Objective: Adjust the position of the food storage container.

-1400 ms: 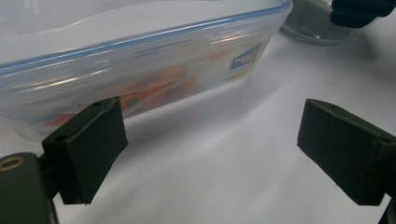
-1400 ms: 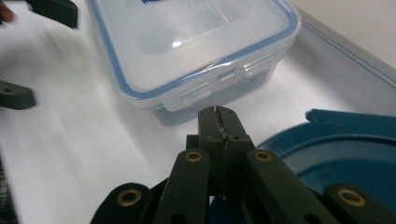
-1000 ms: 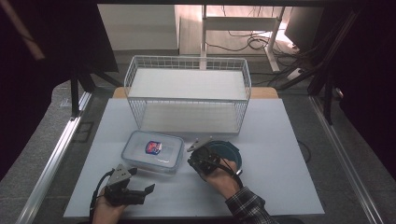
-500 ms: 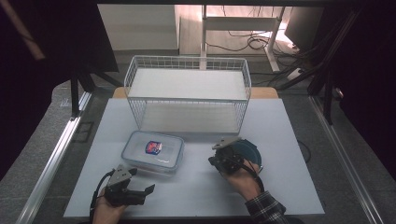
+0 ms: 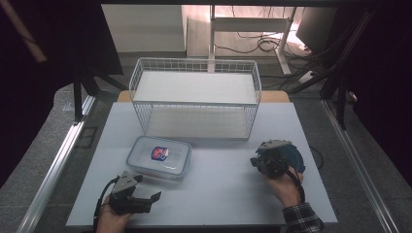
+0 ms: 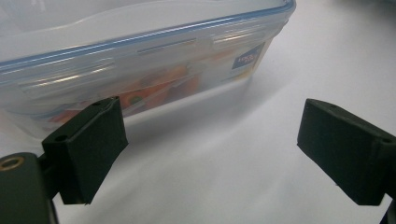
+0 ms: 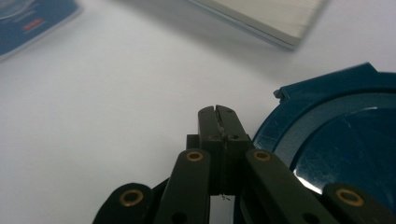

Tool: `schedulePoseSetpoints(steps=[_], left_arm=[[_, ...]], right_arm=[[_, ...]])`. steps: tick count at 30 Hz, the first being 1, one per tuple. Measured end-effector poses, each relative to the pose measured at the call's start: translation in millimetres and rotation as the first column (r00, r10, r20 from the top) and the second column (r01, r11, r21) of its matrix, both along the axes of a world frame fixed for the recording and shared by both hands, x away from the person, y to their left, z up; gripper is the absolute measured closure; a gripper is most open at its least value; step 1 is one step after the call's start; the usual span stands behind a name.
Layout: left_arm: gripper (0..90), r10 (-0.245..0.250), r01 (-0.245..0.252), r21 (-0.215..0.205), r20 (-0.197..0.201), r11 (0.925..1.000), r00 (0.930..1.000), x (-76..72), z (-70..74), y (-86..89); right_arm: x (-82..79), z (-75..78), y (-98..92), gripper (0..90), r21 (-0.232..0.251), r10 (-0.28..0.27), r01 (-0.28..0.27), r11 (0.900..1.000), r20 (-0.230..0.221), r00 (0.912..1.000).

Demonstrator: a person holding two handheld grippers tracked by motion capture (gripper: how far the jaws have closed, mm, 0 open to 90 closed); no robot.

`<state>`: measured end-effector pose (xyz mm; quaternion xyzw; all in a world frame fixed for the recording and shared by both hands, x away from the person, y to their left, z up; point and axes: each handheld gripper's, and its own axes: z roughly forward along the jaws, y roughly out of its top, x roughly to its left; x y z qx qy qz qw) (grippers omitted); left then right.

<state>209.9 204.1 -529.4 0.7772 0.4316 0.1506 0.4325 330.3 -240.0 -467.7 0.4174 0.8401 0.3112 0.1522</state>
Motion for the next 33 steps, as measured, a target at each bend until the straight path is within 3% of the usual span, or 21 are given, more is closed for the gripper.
schedulePoseSetpoints(steps=[4, 6, 8, 10, 12, 13, 14, 17, 18, 20, 21, 22, 24, 28, 29, 30, 33], left_arm=[[7.7, -0.004, 0.004, -0.017, -0.009, 0.9998, 1.0000, -0.1, 0.0, 0.1], [7.6, 0.003, -0.005, -0.045, -0.028, 0.9990, 0.9996, 1.0, 1.6, 2.4], [7.5, 0.019, -0.021, -0.050, -0.034, 0.9985, 0.9992, 1.7, 4.6, 4.6], [7.1, 0.021, -0.022, -0.067, -0.018, 0.9975, 0.9996, 0.7, 10.2, 8.4], [8.6, 0.027, -0.028, -0.059, -0.013, 0.9979, 0.9996, 0.8, 13.7, 10.2], [11.2, 0.052, -0.052, -0.023, 0.008, 0.9984, 0.9986, 0.2, 21.0, 15.4], [15.8, 0.063, -0.063, -0.015, 0.014, 0.9979, 0.9979, -0.2, 24.8, 19.5], [32.3, 0.086, -0.086, -0.032, 0.020, 0.9958, 0.9961, 0.2, 32.5, 31.2], [40.1, 0.102, -0.100, -0.059, 0.026, 0.9932, 0.9944, 1.1, 38.3, 46.2], [48.6, 0.121, -0.120, -0.053, 0.027, 0.9914, 0.9922, 2.5, 39.5, 53.7], [48.6, 0.151, -0.150, -0.041, 0.022, 0.9878, 0.9883, 5.7, 39.0, 63.0], [58.0, 0.193, -0.193, -0.029, 0.012, 0.9808, 0.9811, 11.0, 35.5, 76.2], [67.8, 0.249, -0.249, -0.033, -0.001, 0.9680, 0.9685, 16.6, 30.7, 90.5], [81.8, 0.332, -0.332, 0.000, -0.015, 0.9434, 0.9433, 31.2, 22.5, 110.0], [84.4, 0.332, -0.332, 0.000, -0.015, 0.9434, 0.9433, 31.2, 22.5, 110.0], [86.7, 0.347, -0.347, 0.001, -0.031, 0.9379, 0.9375, 43.2, 17.6, 116.1], [89.9, 0.348, -0.348, 0.004, -0.048, 0.9374, 0.9362, 56.5, 12.2, 117.3]], right_arm=[[2.0, 0.5, -24.1, 90.0, 0.019, -0.064, 0.063, 0.998, 0.003, 0.9980], [2.4, -0.2, -27.9, 90.0, 0.028, -0.068, 0.068, 0.997, 0.006, 0.9976], [0.4, -1.5, -25.2, 89.8, 0.006, -0.071, 0.071, 0.997, 0.029, 0.9971], [-2.2, -3.3, -22.7, 89.7, -0.022, -0.058, 0.059, 0.998, 0.050, 0.9971], [-5.4, -3.2, -23.1, 89.6, -0.007, -0.049, 0.050, 0.999, 0.060, 0.9970], [-7.7, -2.1, -23.6, 89.6, 0.010, -0.045, 0.044, 0.999, 0.071, 0.9965], [-9.1, -1.2, -23.5, 89.6, 0.021, -0.043, 0.041, 0.999, 0.073, 0.9964], [-13.3, 1.4, -22.3, 89.3, 0.042, -0.027, 0.024, 0.999, 0.084, 0.9961], [-14.8, 2.1, -21.9, 88.5, 0.053, -0.018, 0.014, 0.998, 0.083, 0.9963], [-15.8, 2.3, -21.4, 88.0, 0.059, -0.013, 0.008, 0.998, 0.084, 0.9963], [-17.5, 2.8, -20.7, 88.0, 0.064, -0.008, 0.002, 0.998, 0.086, 0.9963], [-21.0, 3.5, -18.7, 87.9, 0.071, 0.013, -0.020, 0.997, 0.092, 0.9957], [-22.8, 3.9, -16.7, 87.9, 0.072, 0.027, -0.033, 0.997, 0.087, 0.9958], [-23.5, 2.7, -12.4, 87.9, 0.077, 0.046, -0.053, 0.996, 0.084, 0.9954], [-23.7, 2.0, -10.7, 87.9, 0.081, 0.049, -0.056, 0.995, 0.080, 0.9956], [-24.0, 0.9, -8.6, 87.9, 0.081, 0.056, -0.062, 0.995, 0.076, 0.9955], [-25.8, -0.8, -3.4, 87.9, 0.085, 0.085, -0.091, 0.992, 0.068, 0.9941]])
